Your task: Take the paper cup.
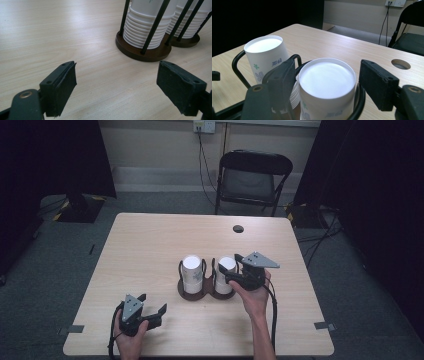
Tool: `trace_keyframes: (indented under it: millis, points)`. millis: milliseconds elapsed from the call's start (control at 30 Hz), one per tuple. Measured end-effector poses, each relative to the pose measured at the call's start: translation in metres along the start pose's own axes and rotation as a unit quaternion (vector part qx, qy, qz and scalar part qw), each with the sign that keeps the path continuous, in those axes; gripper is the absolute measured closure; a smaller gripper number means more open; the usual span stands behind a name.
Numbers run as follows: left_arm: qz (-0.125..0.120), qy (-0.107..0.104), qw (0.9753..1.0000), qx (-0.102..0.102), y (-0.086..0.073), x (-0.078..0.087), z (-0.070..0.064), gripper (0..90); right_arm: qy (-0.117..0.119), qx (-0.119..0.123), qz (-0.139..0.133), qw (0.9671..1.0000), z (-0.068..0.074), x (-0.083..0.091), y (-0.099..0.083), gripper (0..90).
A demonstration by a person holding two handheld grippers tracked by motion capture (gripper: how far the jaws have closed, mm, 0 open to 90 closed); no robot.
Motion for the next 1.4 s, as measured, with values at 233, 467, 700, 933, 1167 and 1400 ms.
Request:
trace_keyframes:
  millis: [233,467,700,933,1167,1400]
  points:
    - [-0.002,0.002,1.0000,-0.001,0.000,0.000,0.001,15.8,0.011,0.011,-0.005,0.9999,0.002,-0.008,-0.003,30.7]
    - [-0.001,0.003,1.0000,-0.001,0.000,0.001,0.001,15.8,0.009,0.018,0.007,0.9998,0.003,-0.013,-0.005,31.1]
    - [-0.001,0.003,1.0000,0.000,0.000,0.001,0.001,15.8,0.007,0.026,0.017,0.9995,0.003,-0.017,-0.007,34.7]
    - [-0.002,0.003,1.0000,-0.001,0.000,0.000,0.001,15.8,0.005,0.019,0.015,0.9997,0.002,-0.018,-0.003,36.2]
    - [0.000,0.004,1.0000,-0.002,0.000,0.000,0.000,15.9,0.007,0.018,0.003,0.9998,0.003,-0.016,0.003,36.4]
    - [0.001,0.004,1.0000,-0.001,0.000,0.000,0.001,15.8,0.010,0.012,-0.006,0.9999,0.002,-0.014,0.009,36.5]
Point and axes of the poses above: each handheld gripper's, and its own axes: x roughly backward along the jaws, y roughly out of its top, z roughly to its left, the point moved 3 cm from there along -x, roughly forward along the jaws, and after that the axes turned 15 degrees about -z, right-handed, at the moved point
